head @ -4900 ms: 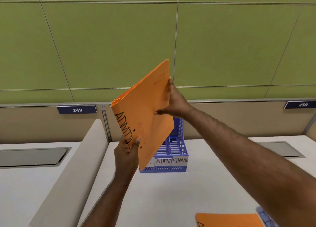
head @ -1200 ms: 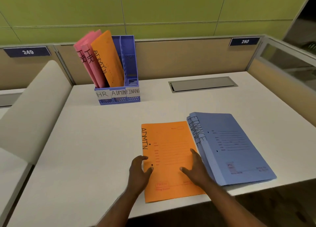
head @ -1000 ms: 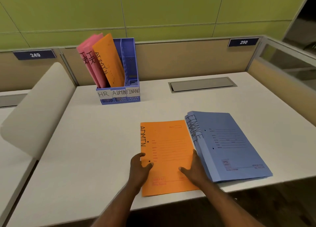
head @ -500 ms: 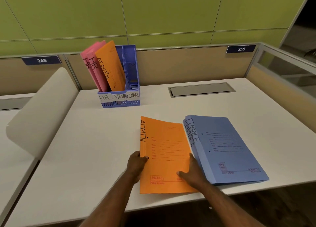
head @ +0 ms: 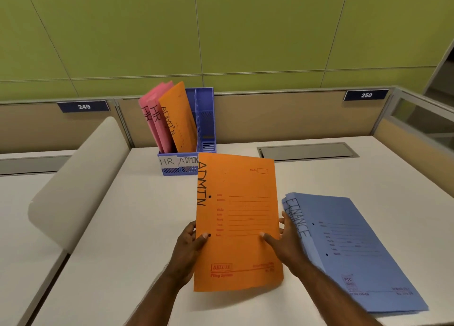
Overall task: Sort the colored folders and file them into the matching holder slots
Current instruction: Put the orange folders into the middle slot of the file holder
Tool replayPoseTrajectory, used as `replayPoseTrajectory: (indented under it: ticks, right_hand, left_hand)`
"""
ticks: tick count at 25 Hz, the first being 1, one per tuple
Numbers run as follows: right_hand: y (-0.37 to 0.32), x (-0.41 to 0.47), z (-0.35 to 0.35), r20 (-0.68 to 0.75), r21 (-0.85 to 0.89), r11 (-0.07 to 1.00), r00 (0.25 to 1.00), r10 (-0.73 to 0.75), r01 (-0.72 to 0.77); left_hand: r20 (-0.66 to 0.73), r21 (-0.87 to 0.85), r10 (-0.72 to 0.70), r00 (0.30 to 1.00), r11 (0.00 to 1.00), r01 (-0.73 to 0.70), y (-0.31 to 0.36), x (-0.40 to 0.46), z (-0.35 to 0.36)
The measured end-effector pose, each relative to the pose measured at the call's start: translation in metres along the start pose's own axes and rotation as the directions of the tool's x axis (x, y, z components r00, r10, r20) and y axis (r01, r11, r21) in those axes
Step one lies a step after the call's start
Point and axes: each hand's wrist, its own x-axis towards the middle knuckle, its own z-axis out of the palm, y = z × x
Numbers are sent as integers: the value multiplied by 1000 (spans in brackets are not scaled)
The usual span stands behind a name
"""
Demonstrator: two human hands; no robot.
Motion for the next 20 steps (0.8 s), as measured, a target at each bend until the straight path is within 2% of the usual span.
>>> replayPoseTrajectory:
  ticks: [5,12,16,20]
  right_hand:
    - [-61,41,19,-12,73,996,999,-44,44]
    - [-171,102,62,-79,136,960,969,-234,243]
    - [-232,135,85,-139,161,940,950,-281,301]
    - [-288,164,100,-89,188,904,924,-373,383]
  left_hand:
    - [-2,39,98,995,994,-98,44,27,-23]
    - [-55,204,267,962,946,-251,125,86,-65]
    - [-86,295,387,918,890,-347,167,122,-96]
    - [-69,451,500,863,787,-420,200,149,-119]
